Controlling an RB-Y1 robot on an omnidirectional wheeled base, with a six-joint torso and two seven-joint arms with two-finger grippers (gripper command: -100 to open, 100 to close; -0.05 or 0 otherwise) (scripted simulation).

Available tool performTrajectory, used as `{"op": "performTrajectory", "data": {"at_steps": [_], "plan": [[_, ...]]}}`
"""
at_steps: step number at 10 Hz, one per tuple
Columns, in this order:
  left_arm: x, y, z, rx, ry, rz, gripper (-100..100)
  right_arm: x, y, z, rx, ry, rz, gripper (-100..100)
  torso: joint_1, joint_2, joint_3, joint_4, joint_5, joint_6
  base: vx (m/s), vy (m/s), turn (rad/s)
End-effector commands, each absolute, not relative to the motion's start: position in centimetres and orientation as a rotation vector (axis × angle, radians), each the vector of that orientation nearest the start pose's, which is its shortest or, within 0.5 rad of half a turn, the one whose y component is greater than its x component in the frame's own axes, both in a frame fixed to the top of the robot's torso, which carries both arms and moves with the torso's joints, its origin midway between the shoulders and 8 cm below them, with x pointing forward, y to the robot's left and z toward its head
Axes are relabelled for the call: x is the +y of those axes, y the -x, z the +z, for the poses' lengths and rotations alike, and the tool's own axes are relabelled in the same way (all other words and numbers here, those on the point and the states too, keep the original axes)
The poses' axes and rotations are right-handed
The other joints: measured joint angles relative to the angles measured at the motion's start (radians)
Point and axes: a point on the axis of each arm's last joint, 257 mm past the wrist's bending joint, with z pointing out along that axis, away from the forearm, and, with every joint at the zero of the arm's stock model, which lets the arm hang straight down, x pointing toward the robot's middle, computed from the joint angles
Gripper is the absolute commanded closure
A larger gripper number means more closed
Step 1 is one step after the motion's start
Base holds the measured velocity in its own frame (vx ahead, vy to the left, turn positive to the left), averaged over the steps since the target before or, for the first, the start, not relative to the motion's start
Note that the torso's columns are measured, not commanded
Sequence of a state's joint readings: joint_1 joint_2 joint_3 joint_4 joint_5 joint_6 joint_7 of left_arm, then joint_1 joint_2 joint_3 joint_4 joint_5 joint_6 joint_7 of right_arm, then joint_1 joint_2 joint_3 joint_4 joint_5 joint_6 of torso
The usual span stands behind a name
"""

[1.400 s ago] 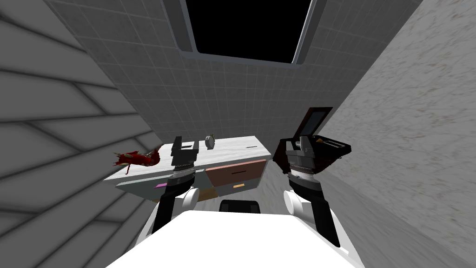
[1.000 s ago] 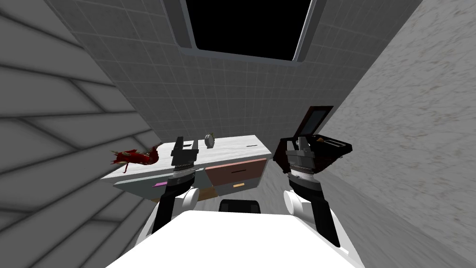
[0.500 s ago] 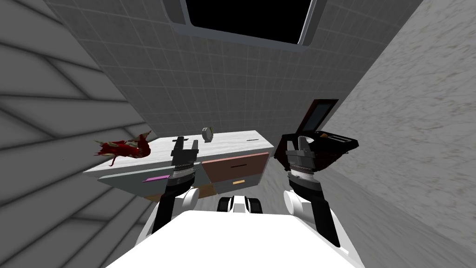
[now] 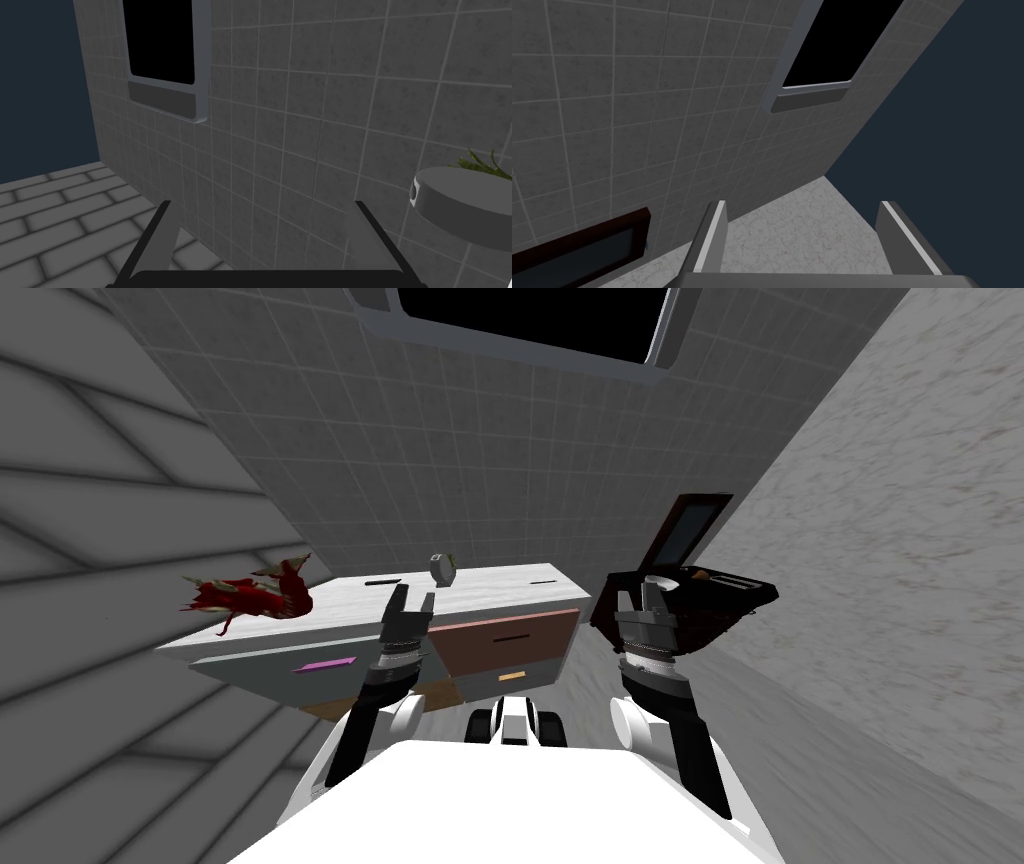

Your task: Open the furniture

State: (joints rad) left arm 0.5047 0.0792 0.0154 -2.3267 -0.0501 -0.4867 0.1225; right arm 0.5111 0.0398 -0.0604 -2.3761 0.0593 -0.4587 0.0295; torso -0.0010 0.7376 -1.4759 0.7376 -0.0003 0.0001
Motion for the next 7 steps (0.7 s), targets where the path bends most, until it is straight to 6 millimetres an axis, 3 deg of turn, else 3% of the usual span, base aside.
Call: {"op": "performTrajectory", "data": {"at_steps": [1, 7], "plan": [[26.5, -34.9, 1.8, 0.735, 0.593, -1.363, -100, -29.4, -32.7, 5.6, 0.588, -0.596, 1.177, 0, 0.000, 0.000, 0.000, 0.000, 0.000, 0.000, 0.006, -0.047, 0.011], [27.4, -37.2, -3.6, 0.840, 0.651, -1.316, -100, -29.4, -32.7, 5.6, 0.588, -0.596, 1.177, 0, 0.002, 0.001, 0.000, 0.000, 0.000, 0.000, 0.005, -0.059, 0.009]]}}
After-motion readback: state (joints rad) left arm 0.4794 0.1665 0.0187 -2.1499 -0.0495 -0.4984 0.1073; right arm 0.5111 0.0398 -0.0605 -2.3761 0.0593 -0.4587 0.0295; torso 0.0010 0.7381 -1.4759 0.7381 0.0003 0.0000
